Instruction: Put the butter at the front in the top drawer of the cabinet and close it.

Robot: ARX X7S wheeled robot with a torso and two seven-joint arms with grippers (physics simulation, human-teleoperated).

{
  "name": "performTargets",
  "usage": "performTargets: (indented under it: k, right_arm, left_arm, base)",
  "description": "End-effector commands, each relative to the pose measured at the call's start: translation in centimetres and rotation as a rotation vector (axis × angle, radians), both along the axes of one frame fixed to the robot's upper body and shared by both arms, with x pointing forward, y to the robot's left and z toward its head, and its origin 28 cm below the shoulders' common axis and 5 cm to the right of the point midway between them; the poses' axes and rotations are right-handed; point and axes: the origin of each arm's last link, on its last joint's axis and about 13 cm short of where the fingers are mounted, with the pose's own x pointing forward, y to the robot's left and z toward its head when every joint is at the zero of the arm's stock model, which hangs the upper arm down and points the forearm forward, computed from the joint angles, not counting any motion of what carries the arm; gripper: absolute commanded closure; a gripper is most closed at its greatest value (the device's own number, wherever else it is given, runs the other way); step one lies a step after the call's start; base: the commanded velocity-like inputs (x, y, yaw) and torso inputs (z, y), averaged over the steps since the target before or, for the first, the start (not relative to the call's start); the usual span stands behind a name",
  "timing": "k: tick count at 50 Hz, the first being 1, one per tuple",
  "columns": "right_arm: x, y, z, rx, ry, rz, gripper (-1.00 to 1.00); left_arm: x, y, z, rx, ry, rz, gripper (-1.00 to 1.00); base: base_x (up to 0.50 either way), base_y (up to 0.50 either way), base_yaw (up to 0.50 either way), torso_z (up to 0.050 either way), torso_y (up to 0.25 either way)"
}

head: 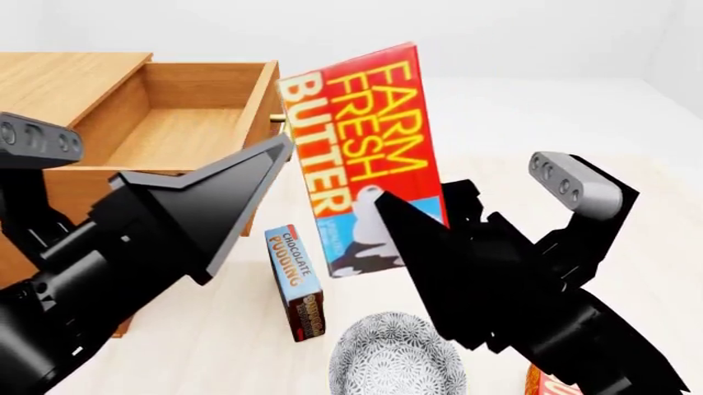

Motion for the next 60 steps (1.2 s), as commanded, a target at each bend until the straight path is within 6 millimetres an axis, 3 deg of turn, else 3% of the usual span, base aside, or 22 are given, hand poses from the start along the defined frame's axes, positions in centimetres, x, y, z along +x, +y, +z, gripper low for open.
performTargets:
  k: [1, 31, 60]
  right_arm:
    - [-0.3, 0.0, 0.8, 0.022, -0.039, 0.027, 1.0]
    - [0.1, 0.6, 0.7, -0.007, -0.03, 0.044, 1.0]
    - [-0.1, 0.8, 0.5, -0.021, -0.013, 0.074, 1.0]
  left_arm:
    - [0.2, -0.2, -0.2, 0.004, 0.005, -0.016, -1.0]
    - [-0.1, -0.5, -0.4, 0.003, 0.008, -0.044, -1.0]
    - [0.5, -1.2, 0.9, 0.006, -0.032, -0.072, -1.0]
  base:
    - [0.0, 0.0, 0.0, 0.0, 0.0]
    - [0.0, 0.0, 0.0, 0.0, 0.001]
    - [0.0, 0.0, 0.0, 0.001, 0.001]
